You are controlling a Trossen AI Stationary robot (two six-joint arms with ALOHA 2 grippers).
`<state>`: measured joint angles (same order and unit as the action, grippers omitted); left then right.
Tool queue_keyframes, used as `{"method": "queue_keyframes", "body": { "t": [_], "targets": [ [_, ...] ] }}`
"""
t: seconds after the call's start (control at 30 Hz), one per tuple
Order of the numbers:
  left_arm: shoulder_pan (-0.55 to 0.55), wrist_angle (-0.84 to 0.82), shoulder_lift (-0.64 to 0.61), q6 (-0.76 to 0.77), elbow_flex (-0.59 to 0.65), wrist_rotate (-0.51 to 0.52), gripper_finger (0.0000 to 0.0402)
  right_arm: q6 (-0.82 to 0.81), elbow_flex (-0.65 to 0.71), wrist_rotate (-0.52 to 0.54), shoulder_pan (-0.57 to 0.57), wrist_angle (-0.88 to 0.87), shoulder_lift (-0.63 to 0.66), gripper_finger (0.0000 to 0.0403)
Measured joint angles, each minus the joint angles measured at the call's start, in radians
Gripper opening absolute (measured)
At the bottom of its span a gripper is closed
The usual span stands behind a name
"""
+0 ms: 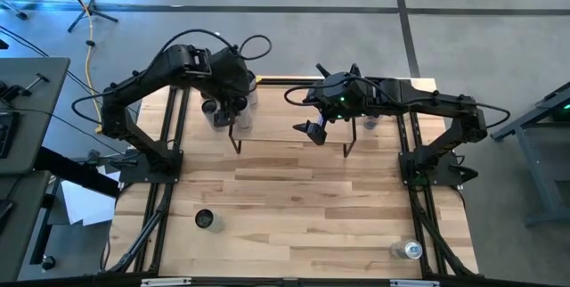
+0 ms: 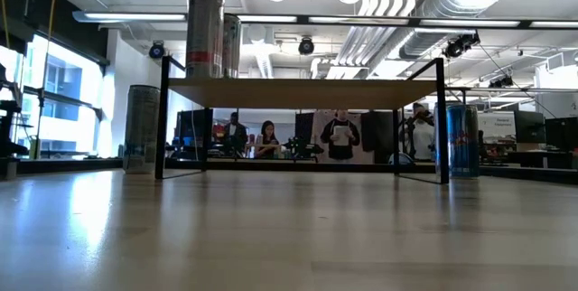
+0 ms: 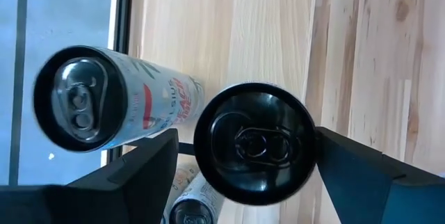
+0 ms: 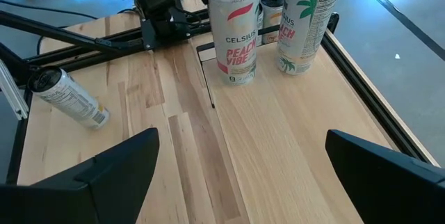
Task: Place canned beverage on shelf
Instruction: Put the white pink soda can on the shelf aligned with the other white pink soda can
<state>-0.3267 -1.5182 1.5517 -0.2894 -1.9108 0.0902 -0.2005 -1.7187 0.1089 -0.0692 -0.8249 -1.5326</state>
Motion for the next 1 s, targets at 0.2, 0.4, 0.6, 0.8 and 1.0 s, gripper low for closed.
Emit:
{"method": "queue_keyframes", "body": {
  "t": [0.2, 0.4, 0.6, 0.8, 1.0],
  "targets": [
    [0.0, -0.007, 0.0, 0.032, -0.026, 0.001, 0.0298, 0.022, 0.0, -0.001, 0.0, 0.025, 0.0, 0.0398],
    [0.0, -0.023, 0.0, 0.1, -0.056, 0.005, 0.0298, 0.039, 0.0, -0.005, 0.0, 0.057, 0.0, 0.0398],
    [0.0, -0.053, -0.001, 0.16, -0.104, 0.004, 0.0298, 0.07, 0.0, -0.007, 0.0, 0.078, -0.003, 0.0398],
    [0.012, -0.054, -0.051, 0.262, -0.115, -0.022, 0.0298, 0.138, -0.002, -0.029, -0.003, 0.152, -0.077, 0.0398],
    [0.054, -0.039, -0.145, 0.427, -0.115, -0.116, 0.0298, 0.162, -0.002, -0.167, -0.02, 0.358, -0.215, 0.0398]
  ]
}}
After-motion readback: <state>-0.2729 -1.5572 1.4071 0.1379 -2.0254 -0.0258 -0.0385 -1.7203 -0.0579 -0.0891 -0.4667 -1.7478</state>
